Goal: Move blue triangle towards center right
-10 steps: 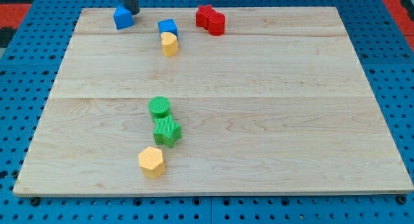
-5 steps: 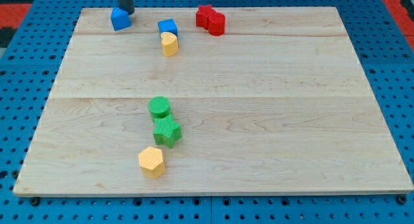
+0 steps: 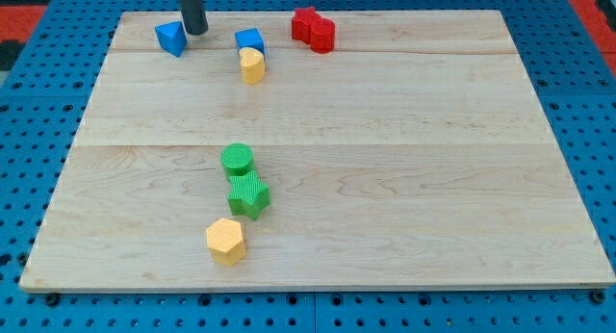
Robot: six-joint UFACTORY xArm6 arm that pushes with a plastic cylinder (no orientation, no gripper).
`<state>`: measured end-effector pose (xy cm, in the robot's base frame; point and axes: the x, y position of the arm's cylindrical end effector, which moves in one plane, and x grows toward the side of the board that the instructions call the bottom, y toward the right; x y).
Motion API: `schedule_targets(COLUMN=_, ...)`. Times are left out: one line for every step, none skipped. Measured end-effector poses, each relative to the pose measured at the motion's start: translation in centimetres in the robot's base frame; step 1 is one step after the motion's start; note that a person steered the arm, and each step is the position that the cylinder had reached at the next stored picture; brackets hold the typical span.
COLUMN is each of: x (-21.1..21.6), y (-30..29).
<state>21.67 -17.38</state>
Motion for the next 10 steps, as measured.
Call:
schedule_targets(x=-0.6, y=-3.9)
schedule_targets(x=8.9, y=-1.4)
schedule_targets(x=15.3, y=2.4)
schedule_targets(x=13.4, y=-2.1)
schedule_targets(x=7.4, y=-4.6)
schedule_targets(x=8.3, y=2.4)
schedule_targets(x=12.9, y=16.0)
schedule_targets(x=15.6, y=20.5)
schedule_targets(x=15.8, y=12.4)
schedule_targets(x=20.2, y=12.8)
